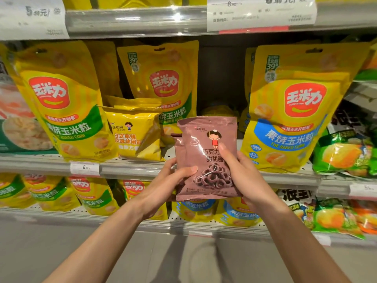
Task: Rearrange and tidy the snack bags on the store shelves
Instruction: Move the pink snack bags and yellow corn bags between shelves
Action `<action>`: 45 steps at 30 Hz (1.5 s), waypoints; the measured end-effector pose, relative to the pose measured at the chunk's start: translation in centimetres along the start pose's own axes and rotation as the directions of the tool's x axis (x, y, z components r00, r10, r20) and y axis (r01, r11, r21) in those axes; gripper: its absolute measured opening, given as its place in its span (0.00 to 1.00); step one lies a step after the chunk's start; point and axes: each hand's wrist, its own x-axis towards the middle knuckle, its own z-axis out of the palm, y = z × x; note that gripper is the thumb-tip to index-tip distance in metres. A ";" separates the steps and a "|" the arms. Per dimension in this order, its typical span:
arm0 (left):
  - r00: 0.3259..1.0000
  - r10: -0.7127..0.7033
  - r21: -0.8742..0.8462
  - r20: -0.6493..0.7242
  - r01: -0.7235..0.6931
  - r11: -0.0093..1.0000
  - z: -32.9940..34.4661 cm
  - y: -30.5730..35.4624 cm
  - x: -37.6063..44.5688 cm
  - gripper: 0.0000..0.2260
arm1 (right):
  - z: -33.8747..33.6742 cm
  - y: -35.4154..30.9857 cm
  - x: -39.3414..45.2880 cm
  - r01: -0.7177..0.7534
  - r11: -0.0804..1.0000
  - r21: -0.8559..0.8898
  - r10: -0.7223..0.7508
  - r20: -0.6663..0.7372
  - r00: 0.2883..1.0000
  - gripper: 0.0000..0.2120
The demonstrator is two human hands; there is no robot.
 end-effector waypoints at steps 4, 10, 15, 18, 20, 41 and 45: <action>0.999 0.036 0.043 0.002 -0.037 0.998 0.5 0.6 -0.2 0.37 | 0.3 0.0 -0.4 0.024 0.999 0.029 -0.024 -0.005 1.000 0.19; 0.997 0.077 0.039 -0.020 -0.076 0.996 0.2 0.0 1.2 0.41 | 1.3 0.5 -0.4 0.016 0.991 0.132 -0.004 -0.090 0.996 0.18; 0.997 0.081 -0.018 -0.014 -0.081 0.997 0.2 -0.1 1.6 0.37 | 2.1 0.7 -0.1 -0.030 0.993 0.114 0.053 -0.205 0.977 0.19; 0.999 0.014 -0.149 -0.031 -0.019 0.989 0.4 -0.2 1.5 0.31 | 2.4 0.1 -0.3 -0.053 0.994 0.092 0.073 -0.230 0.970 0.17; 0.998 -0.046 -0.209 -0.045 0.036 0.977 0.4 0.3 1.1 0.32 | 2.6 -1.1 -0.8 -0.084 0.988 0.131 0.112 -0.220 0.969 0.15; 0.960 -0.243 0.007 -0.137 0.246 0.969 1.7 34.1 -22.6 0.36 | 1.0 -34.8 -16.2 -0.380 0.893 0.240 0.412 -0.098 0.906 0.17; 0.969 -0.202 0.009 -0.142 0.205 0.979 2.3 40.5 -27.5 0.39 | 0.6 -42.6 -19.5 -0.349 0.913 0.211 0.378 -0.113 0.919 0.13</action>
